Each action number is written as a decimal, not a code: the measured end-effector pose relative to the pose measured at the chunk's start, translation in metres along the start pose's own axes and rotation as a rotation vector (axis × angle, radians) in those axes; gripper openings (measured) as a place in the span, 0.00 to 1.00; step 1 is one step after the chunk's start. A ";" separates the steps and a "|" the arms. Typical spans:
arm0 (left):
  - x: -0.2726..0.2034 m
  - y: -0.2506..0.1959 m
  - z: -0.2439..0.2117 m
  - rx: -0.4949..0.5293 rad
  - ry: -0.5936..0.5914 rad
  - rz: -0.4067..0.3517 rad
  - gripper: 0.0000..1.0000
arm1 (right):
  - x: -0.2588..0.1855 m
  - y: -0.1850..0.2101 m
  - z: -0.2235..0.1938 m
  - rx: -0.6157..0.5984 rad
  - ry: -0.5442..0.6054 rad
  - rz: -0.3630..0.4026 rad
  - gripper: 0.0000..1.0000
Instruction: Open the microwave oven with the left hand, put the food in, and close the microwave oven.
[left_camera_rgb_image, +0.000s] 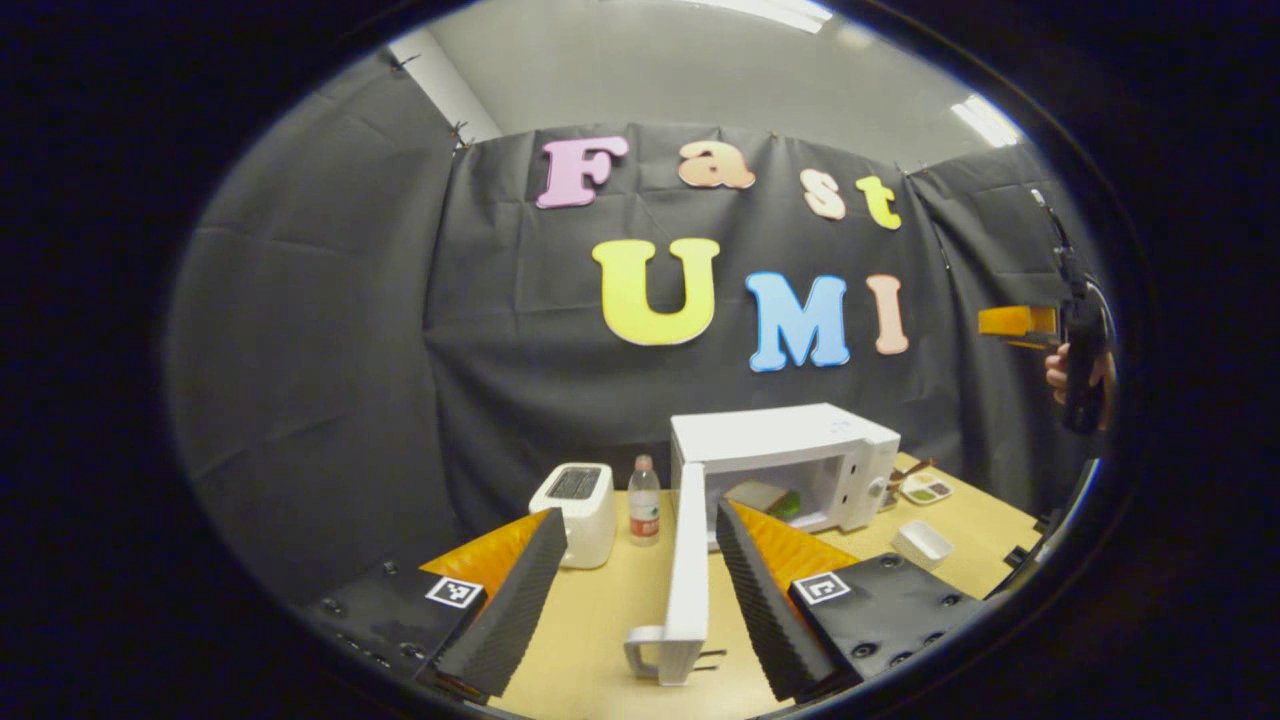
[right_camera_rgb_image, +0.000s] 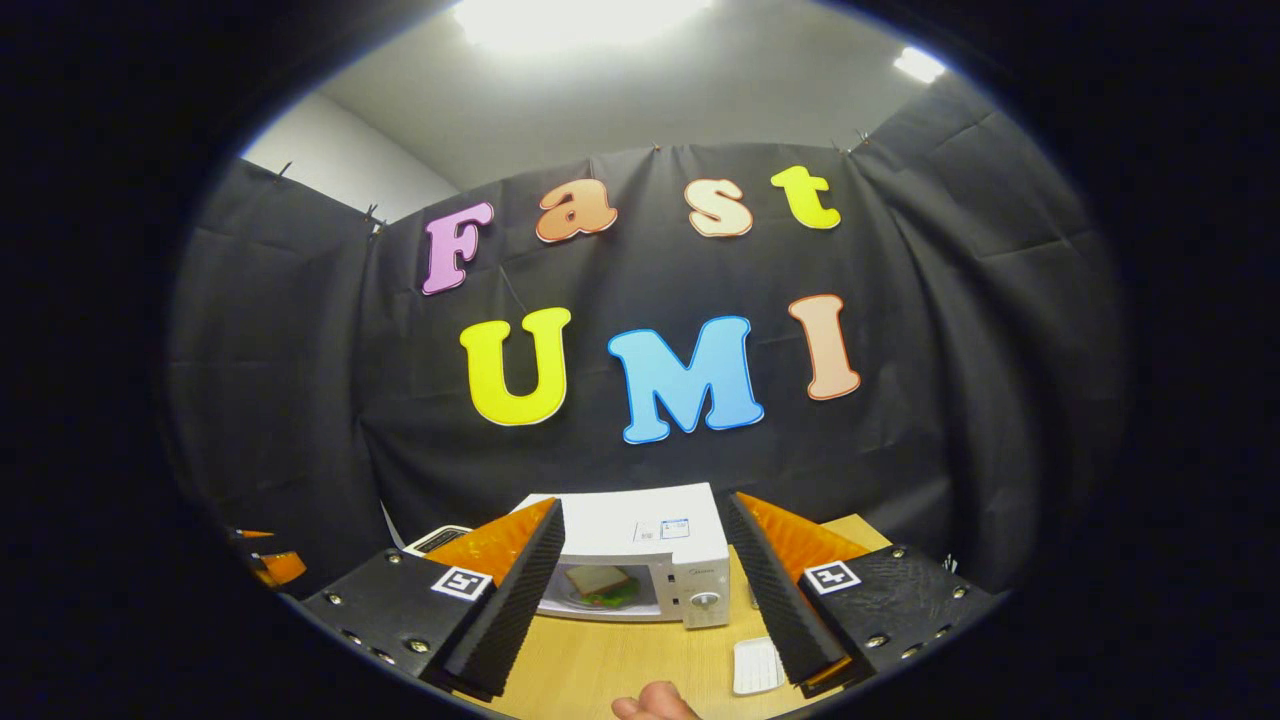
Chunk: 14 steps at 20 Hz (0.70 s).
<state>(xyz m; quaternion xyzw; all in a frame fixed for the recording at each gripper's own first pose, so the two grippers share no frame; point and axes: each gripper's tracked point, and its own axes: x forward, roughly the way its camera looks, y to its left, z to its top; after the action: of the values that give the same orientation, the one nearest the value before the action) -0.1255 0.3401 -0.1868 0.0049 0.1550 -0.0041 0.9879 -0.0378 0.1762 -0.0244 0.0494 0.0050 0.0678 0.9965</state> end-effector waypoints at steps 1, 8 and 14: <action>0.002 0.006 -0.016 -0.010 0.037 0.001 0.95 | 0.000 0.000 0.000 -0.001 -0.003 -0.002 0.98; -0.001 0.016 -0.090 -0.092 0.186 -0.008 0.05 | 0.002 -0.002 -0.001 0.003 0.004 -0.009 0.98; 0.015 -0.020 -0.108 -0.042 0.222 -0.098 0.07 | 0.005 -0.011 -0.001 0.016 0.007 -0.022 0.98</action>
<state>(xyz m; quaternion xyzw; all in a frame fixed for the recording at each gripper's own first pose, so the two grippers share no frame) -0.1443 0.3214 -0.2944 -0.0231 0.2635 -0.0485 0.9632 -0.0317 0.1662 -0.0265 0.0573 0.0095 0.0572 0.9967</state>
